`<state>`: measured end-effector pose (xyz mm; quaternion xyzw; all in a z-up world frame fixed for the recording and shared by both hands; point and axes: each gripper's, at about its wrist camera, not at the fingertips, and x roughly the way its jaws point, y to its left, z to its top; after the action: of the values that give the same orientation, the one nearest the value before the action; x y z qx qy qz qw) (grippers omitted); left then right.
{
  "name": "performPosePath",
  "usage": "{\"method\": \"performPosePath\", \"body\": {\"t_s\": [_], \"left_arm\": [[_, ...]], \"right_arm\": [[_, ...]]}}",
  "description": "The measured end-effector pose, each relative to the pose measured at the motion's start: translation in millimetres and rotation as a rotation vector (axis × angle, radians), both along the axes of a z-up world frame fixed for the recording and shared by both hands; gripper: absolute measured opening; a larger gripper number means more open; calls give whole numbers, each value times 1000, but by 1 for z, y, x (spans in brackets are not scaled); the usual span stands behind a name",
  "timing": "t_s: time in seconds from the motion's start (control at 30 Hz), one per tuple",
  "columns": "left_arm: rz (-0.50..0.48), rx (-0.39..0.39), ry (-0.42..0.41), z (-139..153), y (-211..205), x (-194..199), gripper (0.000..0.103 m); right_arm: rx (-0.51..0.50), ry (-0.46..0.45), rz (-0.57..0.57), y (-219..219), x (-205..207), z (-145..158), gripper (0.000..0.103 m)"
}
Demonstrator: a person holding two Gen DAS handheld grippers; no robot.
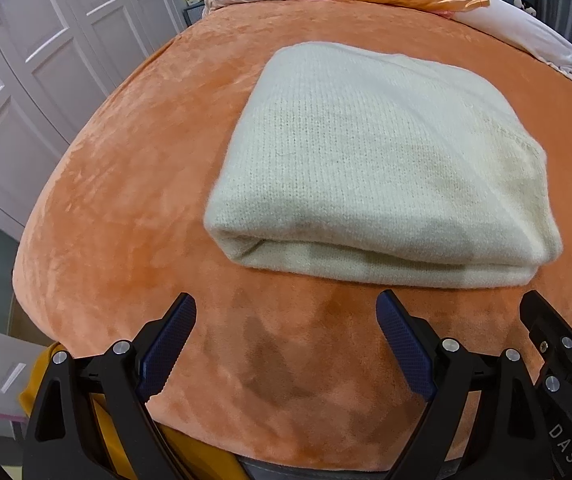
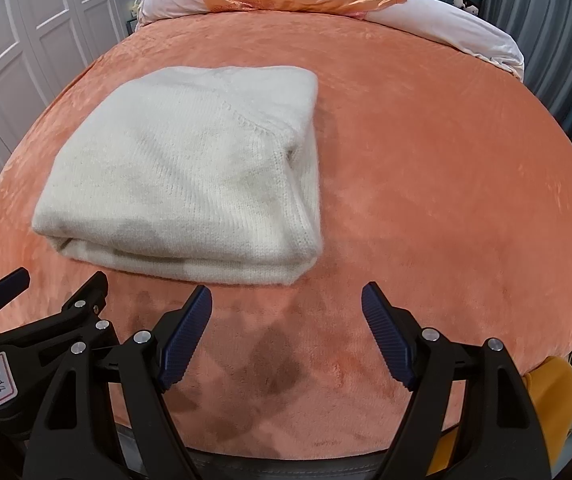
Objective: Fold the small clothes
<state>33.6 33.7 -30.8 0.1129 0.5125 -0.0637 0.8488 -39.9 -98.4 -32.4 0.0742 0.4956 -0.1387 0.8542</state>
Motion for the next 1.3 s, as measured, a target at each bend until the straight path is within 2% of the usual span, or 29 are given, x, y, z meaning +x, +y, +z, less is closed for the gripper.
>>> {"method": "performPosePath", "body": {"t_s": [0.4,0.5,0.63,0.8,1.3], "left_arm": [[-9,-15,18,1,2,1,89],[-7,-4,0,5,3,2,89],[-4,-8,-11,9,5,2,89],[-10,-9,-12,9,1,1,89],[-15,-9,-28,18,-2,-1,89]], "right_arm": [[7,-5,-24,-7,1,2,78],[-20,-11,6,-1,2,5,77],[1,-15,-28,-10,0,6,78],[-17,-18,-2,-4,-1,8,78],[-6,-29,-14,-6,0,12,78]]}}
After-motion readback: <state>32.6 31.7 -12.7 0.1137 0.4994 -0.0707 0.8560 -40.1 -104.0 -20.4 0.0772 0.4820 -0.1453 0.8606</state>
